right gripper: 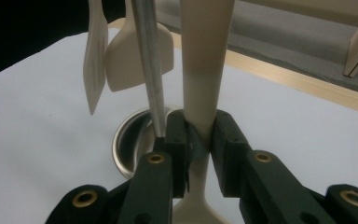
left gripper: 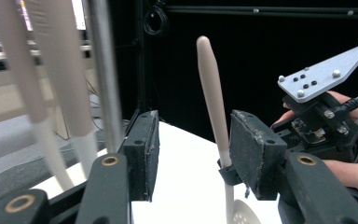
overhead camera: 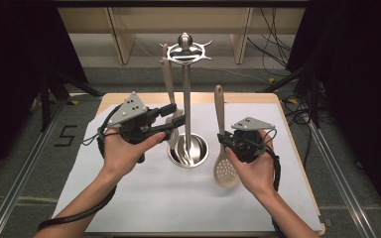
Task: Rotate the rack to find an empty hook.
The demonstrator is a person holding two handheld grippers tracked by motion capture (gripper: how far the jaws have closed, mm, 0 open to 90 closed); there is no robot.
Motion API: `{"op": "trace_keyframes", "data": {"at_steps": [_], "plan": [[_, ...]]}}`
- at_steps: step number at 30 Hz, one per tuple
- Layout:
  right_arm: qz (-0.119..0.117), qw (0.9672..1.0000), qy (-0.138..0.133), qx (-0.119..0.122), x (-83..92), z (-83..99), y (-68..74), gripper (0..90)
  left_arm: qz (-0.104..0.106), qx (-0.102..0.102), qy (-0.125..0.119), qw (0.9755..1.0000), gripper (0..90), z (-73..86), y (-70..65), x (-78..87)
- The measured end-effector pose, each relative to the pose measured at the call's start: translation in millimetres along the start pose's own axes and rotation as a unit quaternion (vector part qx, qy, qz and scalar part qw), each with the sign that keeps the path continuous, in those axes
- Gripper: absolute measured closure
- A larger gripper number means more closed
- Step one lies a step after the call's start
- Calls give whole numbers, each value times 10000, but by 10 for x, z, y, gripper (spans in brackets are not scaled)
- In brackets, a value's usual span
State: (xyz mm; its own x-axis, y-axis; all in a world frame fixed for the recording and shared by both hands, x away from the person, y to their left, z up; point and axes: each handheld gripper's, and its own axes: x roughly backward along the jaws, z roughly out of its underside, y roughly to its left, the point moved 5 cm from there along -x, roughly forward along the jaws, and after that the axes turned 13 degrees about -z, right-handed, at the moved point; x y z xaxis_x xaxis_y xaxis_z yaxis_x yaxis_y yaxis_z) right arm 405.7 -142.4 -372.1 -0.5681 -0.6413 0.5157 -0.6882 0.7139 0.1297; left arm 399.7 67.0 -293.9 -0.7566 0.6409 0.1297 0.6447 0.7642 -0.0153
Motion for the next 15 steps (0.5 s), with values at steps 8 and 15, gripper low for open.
{"op": "trace_keyframes", "data": {"at_steps": [8,15], "plan": [[-68,9999,-36,86,-15,-46,90,785,147,-57,118,9998,491,11,-145,-190],[-136,9998,-35,162,-34,-68,170,785,218,-356,106,9991,473,-2,-212,-325]]}}
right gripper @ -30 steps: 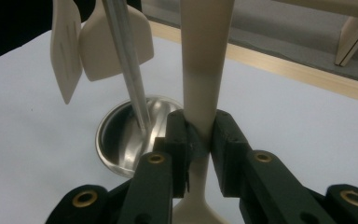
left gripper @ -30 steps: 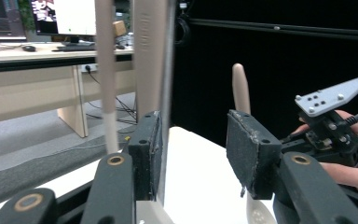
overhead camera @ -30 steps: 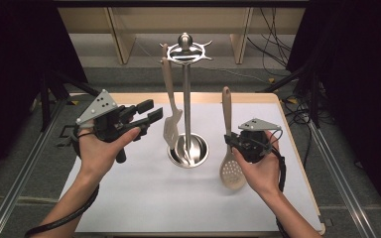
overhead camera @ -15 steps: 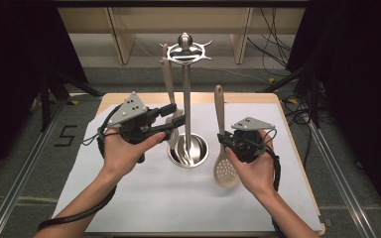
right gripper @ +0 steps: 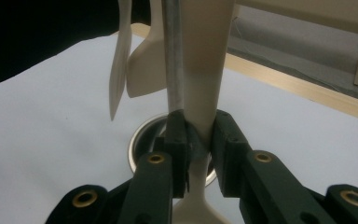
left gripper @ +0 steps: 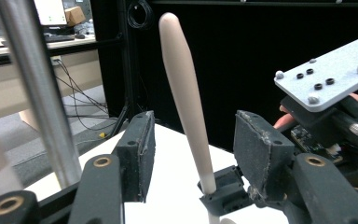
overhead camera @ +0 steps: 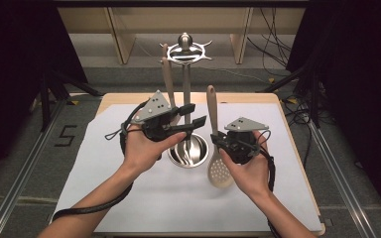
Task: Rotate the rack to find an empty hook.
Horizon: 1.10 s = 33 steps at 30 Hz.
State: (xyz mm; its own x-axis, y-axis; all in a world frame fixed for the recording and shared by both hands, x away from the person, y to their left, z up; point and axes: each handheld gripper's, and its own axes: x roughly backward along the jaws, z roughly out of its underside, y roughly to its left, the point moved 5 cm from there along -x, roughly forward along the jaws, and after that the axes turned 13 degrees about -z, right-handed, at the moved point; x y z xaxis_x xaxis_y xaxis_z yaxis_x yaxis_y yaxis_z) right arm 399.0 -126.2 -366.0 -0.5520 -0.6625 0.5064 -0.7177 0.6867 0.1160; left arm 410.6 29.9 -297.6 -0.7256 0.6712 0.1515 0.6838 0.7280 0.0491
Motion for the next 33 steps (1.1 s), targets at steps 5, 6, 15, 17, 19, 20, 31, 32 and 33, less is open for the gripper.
{"op": "trace_keyframes", "data": {"at_steps": [5,6,15,17,19,20,31,32,33], "plan": [[-65,9999,-61,99,-23,-20,36,785,67,-9,10,10000,467,-5,-55,-76],[-57,9999,-16,86,-14,-19,44,785,59,22,14,10000,466,-6,-66,-88],[-89,9999,-11,81,-28,-17,102,785,73,204,44,9998,516,14,-78,-181],[-50,9997,-83,203,-38,-23,88,785,103,206,49,9997,543,13,-71,-198],[-118,9998,-5,152,-32,-15,105,785,111,251,65,9996,582,15,-63,-211],[-86,9997,0,208,-27,-16,100,785,129,210,47,9997,599,12,-52,-218],[-263,9991,-212,239,-48,-20,129,781,412,617,23,9972,735,-9,-17,-185],[-338,9990,-226,207,-45,-20,138,780,475,601,5,9971,736,-19,-11,-180],[-370,9988,-281,161,-47,-16,150,777,500,631,24,9968,737,-26,-10,-167]]}}
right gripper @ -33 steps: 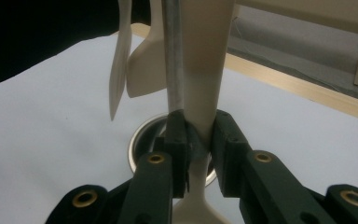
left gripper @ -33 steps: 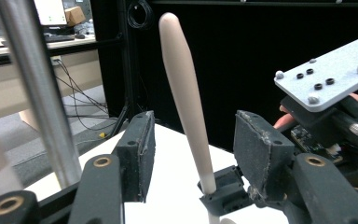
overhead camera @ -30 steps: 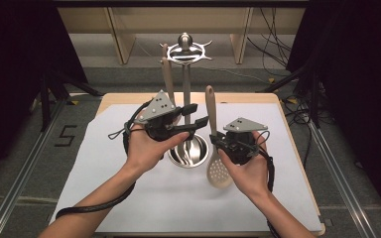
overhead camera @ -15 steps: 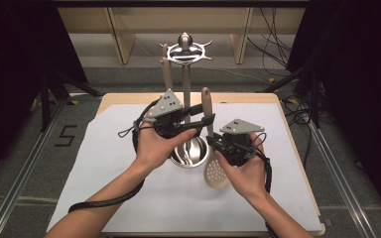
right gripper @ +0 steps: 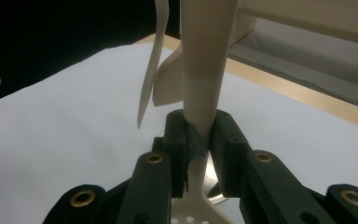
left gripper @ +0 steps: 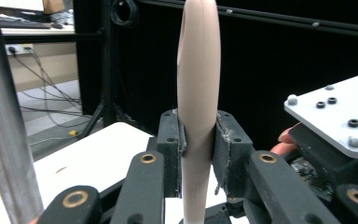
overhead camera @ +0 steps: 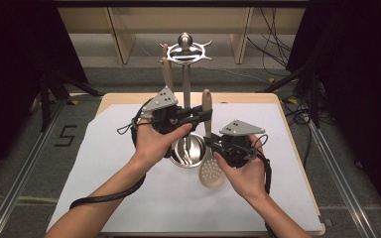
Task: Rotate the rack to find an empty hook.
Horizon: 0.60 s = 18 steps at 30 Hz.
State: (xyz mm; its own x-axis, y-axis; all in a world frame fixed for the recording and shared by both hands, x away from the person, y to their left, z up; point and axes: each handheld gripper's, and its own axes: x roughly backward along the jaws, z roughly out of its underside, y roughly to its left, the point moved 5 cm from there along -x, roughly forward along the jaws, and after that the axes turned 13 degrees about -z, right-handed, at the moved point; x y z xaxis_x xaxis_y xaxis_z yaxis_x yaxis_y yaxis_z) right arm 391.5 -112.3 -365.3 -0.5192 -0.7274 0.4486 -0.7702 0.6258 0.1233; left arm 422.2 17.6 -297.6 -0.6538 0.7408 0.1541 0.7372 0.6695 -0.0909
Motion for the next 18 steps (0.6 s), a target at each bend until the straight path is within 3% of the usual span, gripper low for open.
{"op": "trace_keyframes", "data": {"at_steps": [1,3,5,6,7,8,9,10,11,12,14,15,16,17,18], "plan": [[-98,9999,23,106,11,-5,-11,762,19,-2,10,10000,737,-5,4,8],[-332,9994,-117,1,21,-16,-5,673,39,-38,21,10000,738,-8,19,25],[-668,9975,-133,195,40,-31,-44,597,64,-157,17,9999,738,-12,48,44],[-825,9964,-113,147,46,-30,-41,585,106,-58,34,9999,738,-7,44,65],[-1025,9944,-201,184,68,-36,-64,584,170,-250,4,9995,738,-15,76,74],[-1224,9920,-191,223,89,-37,-80,575,253,-290,-15,9993,737,-20,86,88],[-1400,9896,-210,271,99,-39,-101,569,309,-280,-21,9991,738,-24,93,103],[-1522,9877,-231,285,116,-38,-119,571,398,-101,15,9992,738,-20,71,125],[-1641,9855,-269,335,126,-41,-141,572,470,-323,-50,9984,737,-36,101,127],[-1757,9837,-230,307,142,-38,-147,576,538,-106,-11,9985,737,-32,75,151],[-2039,9779,-306,334,158,-44,-161,585,677,-216,-51,9975,737,-51,86,171],[-2090,9771,-300,275,171,-41,-154,585,734,-355,-77,9966,737,-64,100,177],[-2215,9743,-268,309,175,-42,-159,589,778,-248,-38,9967,738,-61,83,189],[-2214,9734,-306,508,171,-56,-186,595,821,-355,-61,9960,737,-69,94,190],[-2323,9707,-341,503,164,-61,-172,597,863,-380,-58,9955,737,-71,94,194]]}}
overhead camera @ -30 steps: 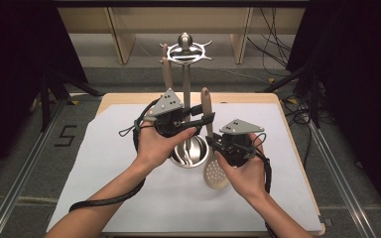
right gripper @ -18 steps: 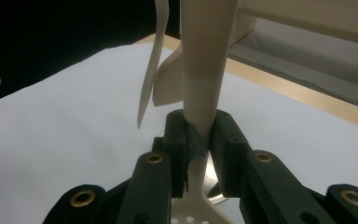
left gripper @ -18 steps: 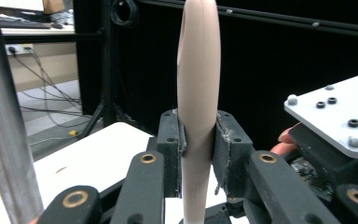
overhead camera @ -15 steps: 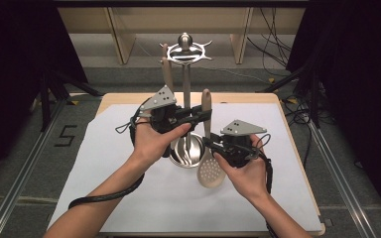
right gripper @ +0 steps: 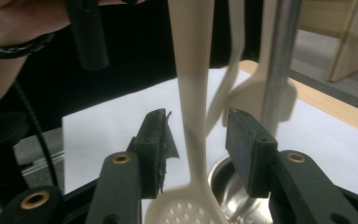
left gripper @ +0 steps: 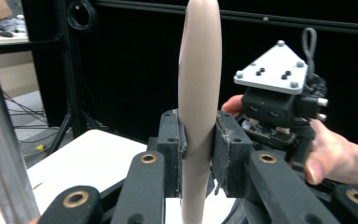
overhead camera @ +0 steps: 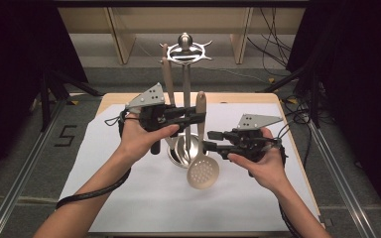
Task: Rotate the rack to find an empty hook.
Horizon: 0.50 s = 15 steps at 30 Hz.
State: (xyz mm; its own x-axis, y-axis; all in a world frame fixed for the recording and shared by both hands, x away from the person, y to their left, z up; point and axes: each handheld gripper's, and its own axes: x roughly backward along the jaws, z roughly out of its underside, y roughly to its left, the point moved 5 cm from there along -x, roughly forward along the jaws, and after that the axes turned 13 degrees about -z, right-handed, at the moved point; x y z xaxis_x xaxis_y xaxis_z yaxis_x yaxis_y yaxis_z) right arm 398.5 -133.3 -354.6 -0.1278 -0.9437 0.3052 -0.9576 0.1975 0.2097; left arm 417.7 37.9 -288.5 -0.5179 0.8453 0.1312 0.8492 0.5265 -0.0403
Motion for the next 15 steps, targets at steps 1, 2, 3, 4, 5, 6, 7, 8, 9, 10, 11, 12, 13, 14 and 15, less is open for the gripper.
{"op": "trace_keyframes", "data": {"at_steps": [1,2,3,4,5,6,7,8,9,10,11,12,13,14,15], "plan": [[-89,10000,13,15,-3,-7,7,602,39,-28,2,10000,737,-1,0,2],[-91,9998,-26,173,-13,-25,-6,605,71,-37,2,10000,737,-1,-2,3],[-119,9997,-7,210,-20,-32,-3,607,117,-40,8,9999,738,1,-5,4],[-129,9997,54,200,-22,-37,4,610,171,6,17,9999,737,4,-13,5],[-129,9996,49,237,-39,-49,4,613,203,10,13,9998,737,4,-13,4],[-180,9995,57,241,-47,-55,9,616,258,13,8,9997,737,5,-15,2],[-172,9995,83,269,-53,-61,6,620,301,47,20,9995,737,8,-21,4],[-202,9993,78,289,-63,-68,7,625,352,103,40,9993,738,12,-32,7],[-221,9993,85,289,-70,-70,6,631,410,132,38,9991,737,14,-38,9],[-332,9990,91,281,-79,-72,10,637,443,145,44,9989,737,15,-42,12],[-437,9987,71,237,-93,-70,17,646,495,152,31,9987,737,14,-47,12],[-372,9989,109,255,-87,-69,14,655,557,193,26,9983,737,12,-56,16],[-402,9985,116,342,-90,-73,4,665,606,208,26,9979,737,10,-57,19],[-518,9984,116,187,-99,-67,34,681,615,216,21,9979,737,9,-56,20],[-573,9981,95,210,-104,-71,37,705,629,267,16,9977,737,8,-56,24]]}}
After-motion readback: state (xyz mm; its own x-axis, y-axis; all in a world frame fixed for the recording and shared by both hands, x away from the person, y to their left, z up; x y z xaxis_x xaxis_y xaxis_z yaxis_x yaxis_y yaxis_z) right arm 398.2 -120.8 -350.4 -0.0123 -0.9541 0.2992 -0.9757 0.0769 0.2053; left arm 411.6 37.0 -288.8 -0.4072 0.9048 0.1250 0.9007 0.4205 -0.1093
